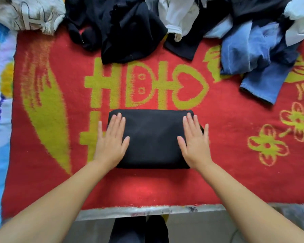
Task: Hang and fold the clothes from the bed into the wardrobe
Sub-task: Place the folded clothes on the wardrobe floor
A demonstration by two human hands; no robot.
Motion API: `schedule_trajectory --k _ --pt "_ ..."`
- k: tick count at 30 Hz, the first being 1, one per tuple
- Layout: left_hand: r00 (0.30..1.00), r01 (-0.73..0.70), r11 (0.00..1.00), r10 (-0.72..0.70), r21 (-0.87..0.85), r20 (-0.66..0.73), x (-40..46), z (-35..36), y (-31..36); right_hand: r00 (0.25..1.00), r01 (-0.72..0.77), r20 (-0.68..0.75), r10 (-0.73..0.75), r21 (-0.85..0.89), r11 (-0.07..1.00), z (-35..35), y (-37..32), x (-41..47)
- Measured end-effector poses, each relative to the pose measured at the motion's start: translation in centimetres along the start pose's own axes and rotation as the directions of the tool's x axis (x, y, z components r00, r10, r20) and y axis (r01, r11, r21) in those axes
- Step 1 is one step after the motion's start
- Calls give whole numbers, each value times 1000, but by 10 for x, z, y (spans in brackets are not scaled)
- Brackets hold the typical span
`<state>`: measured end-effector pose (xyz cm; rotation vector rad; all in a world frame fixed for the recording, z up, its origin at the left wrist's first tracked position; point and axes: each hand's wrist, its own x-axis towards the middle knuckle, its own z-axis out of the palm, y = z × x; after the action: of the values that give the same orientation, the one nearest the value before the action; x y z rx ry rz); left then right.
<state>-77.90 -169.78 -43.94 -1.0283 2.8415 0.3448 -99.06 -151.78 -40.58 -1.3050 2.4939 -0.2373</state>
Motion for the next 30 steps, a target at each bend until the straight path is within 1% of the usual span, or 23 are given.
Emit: schedule_trajectory --k 1,2,3,4,5,7,9,10,11,12,13,14,15,16,17,18,19,20,21,22,23,26,30 --pt "995 -101 995 101 -11 -16 -12 2 17 995 96 -7 -96 0 995 5 -18 -9" --pt "985 -170 985 170 -26 17 -22 6 33 988 153 5 -153 -1 988 16 -36 -17" --pt "976 -207 977 209 -44 60 -31 11 47 984 176 36 -176 -7 984 28 -52 -24" --pt "973 -208 977 212 -48 94 -39 18 57 982 175 69 -173 -23 984 41 -63 -29" --pt "978 -171 984 175 -39 116 -44 25 61 983 154 104 -149 -38 987 52 -69 -33" --pt "983 -17 999 24 -43 182 -47 34 53 982 69 182 -58 -57 996 68 -60 -37" --pt "954 155 987 -137 -46 267 -59 45 29 965 -12 259 41 -112 994 76 -34 -51" --pt "924 233 972 -212 -30 319 -68 49 13 953 -42 291 85 -151 988 77 -20 -60" --pt "887 306 952 -282 -8 365 -78 49 -4 944 -76 305 129 -181 981 73 -8 -68" --pt "867 353 935 -332 12 373 -86 46 -21 942 -107 294 164 -199 974 66 2 -74" --pt "869 370 929 -352 18 348 -92 43 -34 949 -129 257 182 -210 969 58 7 -78" --pt "891 349 937 -339 22 302 -94 37 -41 962 -124 212 170 -213 969 50 8 -78" --pt "925 284 958 -283 34 253 -92 31 -42 976 -66 191 109 -215 974 43 2 -77" --pt "959 182 982 -188 48 210 -89 26 -36 982 42 187 2 -227 973 41 -6 -74" --pt "985 46 998 -53 46 165 -84 23 -25 971 155 213 -104 -237 959 42 -17 -72" --pt "984 -83 996 77 27 161 -80 23 -9 951 223 266 -155 -249 942 45 -28 -71" --pt "969 -174 985 168 19 181 -77 22 8 943 223 304 -138 -266 938 47 -38 -69" --pt "954 -214 976 202 29 222 -74 22 23 946 152 318 -55 -289 945 51 -43 -65" --pt "948 -205 977 185 54 260 -70 27 34 953 62 301 40 -321 945 58 -42 -60" --pt "953 -171 981 141 92 267 -65 33 40 956 -2 274 106 -355 935 63 -37 -53" --pt "958 -146 980 106 134 267 -56 41 39 959 -26 251 134 -389 921 68 -31 -45" --pt "952 -171 965 109 199 286 -29 48 26 958 -57 238 158 -383 922 73 -25 -26" --pt "927 -211 965 148 154 346 -22 42 22 937 -83 299 182 -314 946 66 -33 -23"
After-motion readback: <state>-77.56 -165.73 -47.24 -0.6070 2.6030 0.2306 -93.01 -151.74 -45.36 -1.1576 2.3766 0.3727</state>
